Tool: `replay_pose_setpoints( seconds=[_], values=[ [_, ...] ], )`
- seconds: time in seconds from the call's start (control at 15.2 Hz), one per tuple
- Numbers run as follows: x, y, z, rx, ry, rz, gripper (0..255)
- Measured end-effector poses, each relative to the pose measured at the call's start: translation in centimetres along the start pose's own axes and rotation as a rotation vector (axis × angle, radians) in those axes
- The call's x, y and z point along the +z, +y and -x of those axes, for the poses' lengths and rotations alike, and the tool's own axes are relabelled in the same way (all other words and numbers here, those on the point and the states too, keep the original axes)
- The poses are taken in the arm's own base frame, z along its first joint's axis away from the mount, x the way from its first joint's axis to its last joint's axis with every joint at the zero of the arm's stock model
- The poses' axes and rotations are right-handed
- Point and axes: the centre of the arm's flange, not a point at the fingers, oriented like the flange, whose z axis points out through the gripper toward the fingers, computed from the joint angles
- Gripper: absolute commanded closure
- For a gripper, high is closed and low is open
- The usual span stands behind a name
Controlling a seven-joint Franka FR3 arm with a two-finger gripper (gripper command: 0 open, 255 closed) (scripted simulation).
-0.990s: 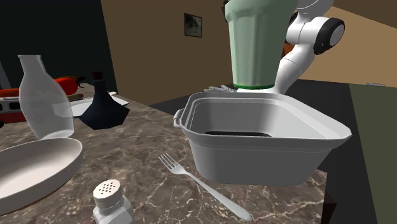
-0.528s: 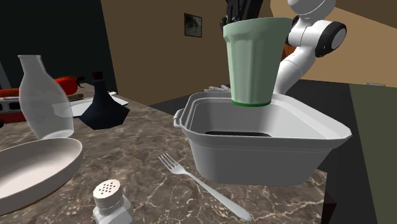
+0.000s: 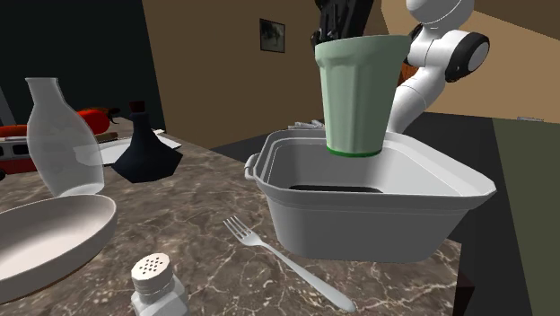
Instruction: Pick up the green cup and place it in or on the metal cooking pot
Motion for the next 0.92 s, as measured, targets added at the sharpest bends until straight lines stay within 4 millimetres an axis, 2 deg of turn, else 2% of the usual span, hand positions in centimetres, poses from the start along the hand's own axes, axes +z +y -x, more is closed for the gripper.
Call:
replay_pose_setpoints(
  seconds=[0.07,0.46,0.53,0.73,0.92],
  values=[
    [0.0,0.0,0.0,0.000,0.000,0.000,0],
    [0.0,0.0,0.0,0.000,0.001,0.000,0],
    [-0.5,0.1,0.0,0.000,0.001,-0.001,0],
    [-4.1,-0.1,-0.1,0.000,0.001,-0.001,0],
    [-4.9,0.0,0.0,0.000,0.001,-0.001,0]
  ],
)
